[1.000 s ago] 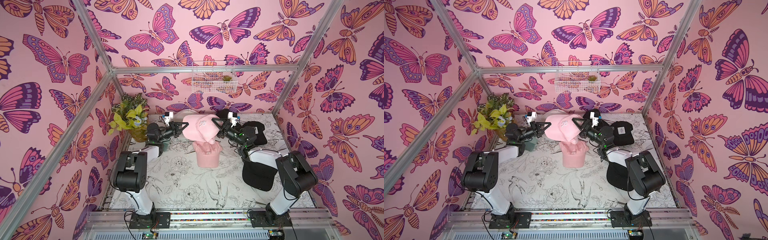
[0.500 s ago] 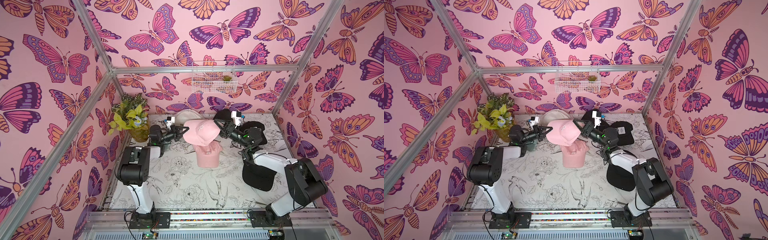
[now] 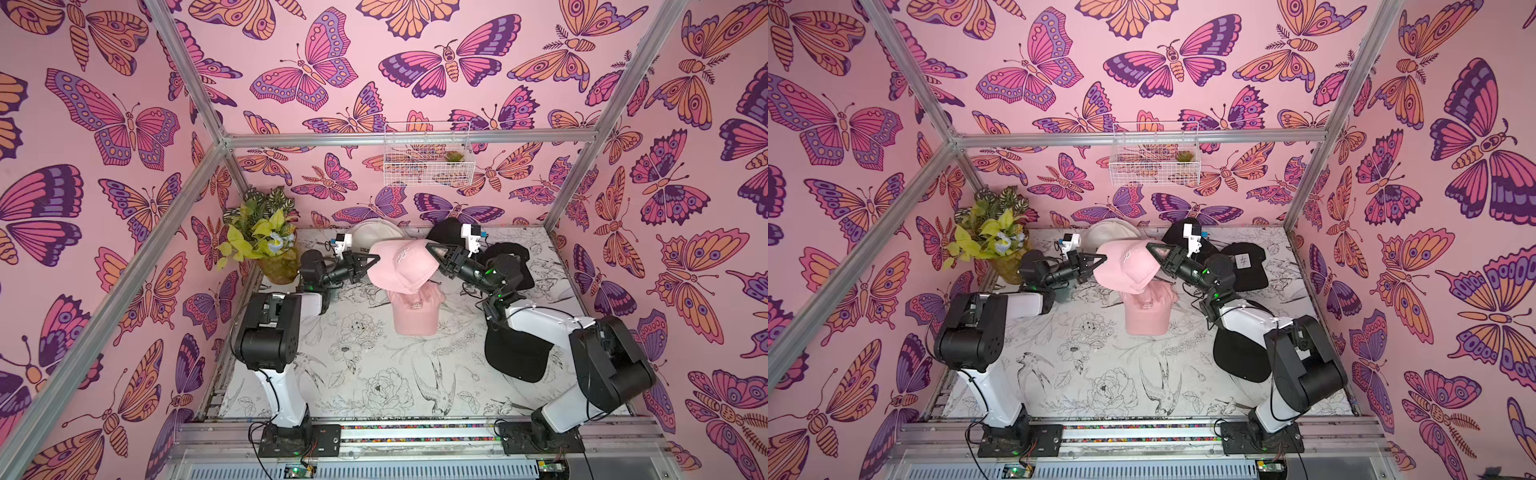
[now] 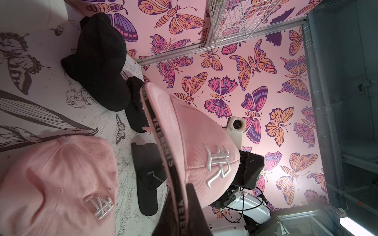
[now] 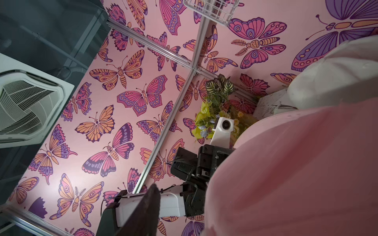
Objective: Stack the baseball caps by color
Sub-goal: Place the baseball cap on the baseball cap.
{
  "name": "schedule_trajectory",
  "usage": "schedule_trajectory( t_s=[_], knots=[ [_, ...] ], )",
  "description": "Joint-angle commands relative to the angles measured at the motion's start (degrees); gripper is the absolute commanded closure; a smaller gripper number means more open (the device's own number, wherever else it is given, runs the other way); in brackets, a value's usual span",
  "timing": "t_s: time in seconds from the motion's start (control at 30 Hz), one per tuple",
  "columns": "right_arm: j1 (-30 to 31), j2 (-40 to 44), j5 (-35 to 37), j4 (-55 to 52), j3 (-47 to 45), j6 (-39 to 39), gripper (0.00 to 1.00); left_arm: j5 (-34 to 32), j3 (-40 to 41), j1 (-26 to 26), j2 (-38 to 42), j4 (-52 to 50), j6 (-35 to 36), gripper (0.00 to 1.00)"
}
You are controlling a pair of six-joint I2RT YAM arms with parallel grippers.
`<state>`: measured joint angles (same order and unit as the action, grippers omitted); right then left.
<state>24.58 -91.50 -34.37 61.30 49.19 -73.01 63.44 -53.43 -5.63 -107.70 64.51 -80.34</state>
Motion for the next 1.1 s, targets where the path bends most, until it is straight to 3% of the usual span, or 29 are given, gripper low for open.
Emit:
schedule_trajectory(
  t_s=[0.0, 0.07, 0.1, 0.4, 0.43, 0.47, 0.5, 0.6, 0.67, 0.73, 0.9, 1.07],
  knots=[
    [0.3, -1.0, 0.4, 4.0, 1.4, 0.0, 0.76, -1.3, 1.0, 0.0, 0.3, -0.2, 1.7, 1.00],
    [0.3, -0.9, 0.4, 3.8, 1.3, 0.4, 0.95, -1.4, 1.1, 0.0, 0.0, -0.1, 1.8, 1.00],
    [0.2, -0.6, 0.5, 3.4, 1.3, 0.8, 1.00, -1.5, 1.1, 0.1, -0.1, 0.0, 1.7, 1.00],
    [0.2, 3.7, -2.2, -3.5, 2.4, 7.9, 1.00, -1.6, 1.8, 0.4, 0.3, 0.6, 1.9, 1.00],
    [0.2, 4.1, -4.3, -6.0, 3.3, 9.9, 1.00, -1.9, 2.2, 0.7, 0.7, 0.5, 2.1, 0.94],
    [0.1, 4.5, -6.3, -9.0, 4.6, 11.6, 1.00, -2.2, 2.5, 0.8, 1.2, 0.1, 2.6, 0.75],
    [0.2, 4.7, -8.0, -12.1, 5.9, 14.1, 1.00, -2.3, 2.7, 1.0, 1.7, -0.8, 3.5, 0.62],
    [0.2, 5.9, -12.5, -29.3, 11.9, 26.0, 1.00, -2.5, 3.2, 1.5, 4.8, -8.7, 10.6, 0.40],
    [0.3, 6.5, -13.4, -43.0, 17.0, 35.8, 1.00, -4.5, 3.2, 1.4, 8.9, -20.6, 20.5, 0.27],
    [0.6, 6.6, -12.9, -57.9, 23.3, 46.2, 1.00, -9.0, 2.6, 1.4, 14.8, -36.3, 32.9, 0.03],
    [1.1, 4.5, -9.1, -80.9, 34.0, 65.2, 1.00, -17.5, -0.1, 1.4, 24.6, -54.7, 49.7, 0.00],
    [3.3, 1.0, -9.1, -102.8, 44.6, 87.5, 1.00, -17.4, -2.3, 1.0, 29.9, -59.3, 59.1, 0.00]
  ],
)
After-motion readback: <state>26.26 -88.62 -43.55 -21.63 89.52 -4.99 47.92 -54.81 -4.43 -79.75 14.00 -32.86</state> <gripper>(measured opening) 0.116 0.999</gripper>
